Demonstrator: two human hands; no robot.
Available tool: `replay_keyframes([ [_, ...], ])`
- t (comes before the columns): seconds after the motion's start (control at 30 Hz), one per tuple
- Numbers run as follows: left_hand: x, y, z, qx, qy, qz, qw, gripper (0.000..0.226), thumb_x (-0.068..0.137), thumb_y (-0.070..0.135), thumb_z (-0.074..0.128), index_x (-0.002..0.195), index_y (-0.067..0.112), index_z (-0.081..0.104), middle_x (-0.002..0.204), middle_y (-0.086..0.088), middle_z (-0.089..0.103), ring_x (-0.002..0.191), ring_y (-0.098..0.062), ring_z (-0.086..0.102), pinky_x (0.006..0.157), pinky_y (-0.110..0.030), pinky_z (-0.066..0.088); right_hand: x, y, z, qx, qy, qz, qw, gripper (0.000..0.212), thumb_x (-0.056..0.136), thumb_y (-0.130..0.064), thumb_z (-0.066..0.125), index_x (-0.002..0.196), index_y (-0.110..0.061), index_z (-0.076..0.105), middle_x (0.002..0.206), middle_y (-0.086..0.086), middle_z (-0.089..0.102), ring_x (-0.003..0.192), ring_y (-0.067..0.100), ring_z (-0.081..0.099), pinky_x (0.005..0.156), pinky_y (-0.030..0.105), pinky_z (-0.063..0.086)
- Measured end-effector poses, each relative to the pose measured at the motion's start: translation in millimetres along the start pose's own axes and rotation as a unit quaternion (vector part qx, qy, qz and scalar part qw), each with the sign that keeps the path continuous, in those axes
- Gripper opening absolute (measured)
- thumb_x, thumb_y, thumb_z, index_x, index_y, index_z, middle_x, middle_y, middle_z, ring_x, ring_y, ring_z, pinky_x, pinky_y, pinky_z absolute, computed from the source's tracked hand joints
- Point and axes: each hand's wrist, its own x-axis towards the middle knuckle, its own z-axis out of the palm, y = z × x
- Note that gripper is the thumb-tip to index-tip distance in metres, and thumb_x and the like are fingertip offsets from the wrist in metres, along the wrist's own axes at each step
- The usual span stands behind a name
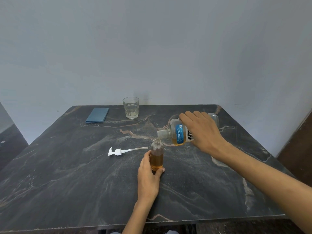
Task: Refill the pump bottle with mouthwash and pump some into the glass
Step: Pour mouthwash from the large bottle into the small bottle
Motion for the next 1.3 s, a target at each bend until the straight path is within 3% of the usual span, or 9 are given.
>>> replay_keyframes([
  [0.3,0,0,0,-0.003,0.001,0.005,1.000,0.067,0.077,0.008,0.074,0.135,0.020,0.041,0.128,0.003,0.055,0.118,-0.013,0.052,0.104,-0.041,0.043,-1,0,-8,-0.010,-0.005,-0.011,1.000,0.057,0.075,-0.015,0.074,0.122,-0.022,0.042,0.114,-0.001,0.054,0.087,0.013,0.039,0.080,0.026,0.034],
  [0.47,0,0,0,-0.004,0.002,0.007,1.000,0.066,0.078,0.007,0.073,0.134,0.020,0.041,0.127,0.003,0.055,0.118,-0.012,0.053,0.105,-0.040,0.043,0,-1,-12,-0.013,-0.012,-0.019,1.000,0.056,0.079,-0.015,0.070,0.126,-0.022,0.038,0.120,-0.002,0.051,0.097,0.014,0.043,0.084,0.025,0.034],
  [0.97,0,1,0,0.002,0.002,0.004,1.000,0.066,0.077,0.009,0.074,0.134,0.020,0.041,0.128,0.003,0.055,0.119,-0.012,0.053,0.105,-0.040,0.043,0,-1,-8,-0.013,-0.011,-0.010,1.000,0.063,0.073,-0.016,0.077,0.124,-0.022,0.041,0.116,-0.002,0.055,0.094,0.015,0.048,0.085,0.030,0.043],
  [1.3,-1,1,0,-0.002,0.001,0.007,1.000,0.067,0.077,0.007,0.074,0.134,0.022,0.041,0.126,0.002,0.056,0.117,-0.013,0.053,0.104,-0.040,0.044,1,-1,-12,-0.023,-0.016,-0.021,0.999,0.060,0.077,-0.012,0.071,0.126,-0.022,0.037,0.118,-0.003,0.051,0.096,0.014,0.044,0.084,0.026,0.035],
])
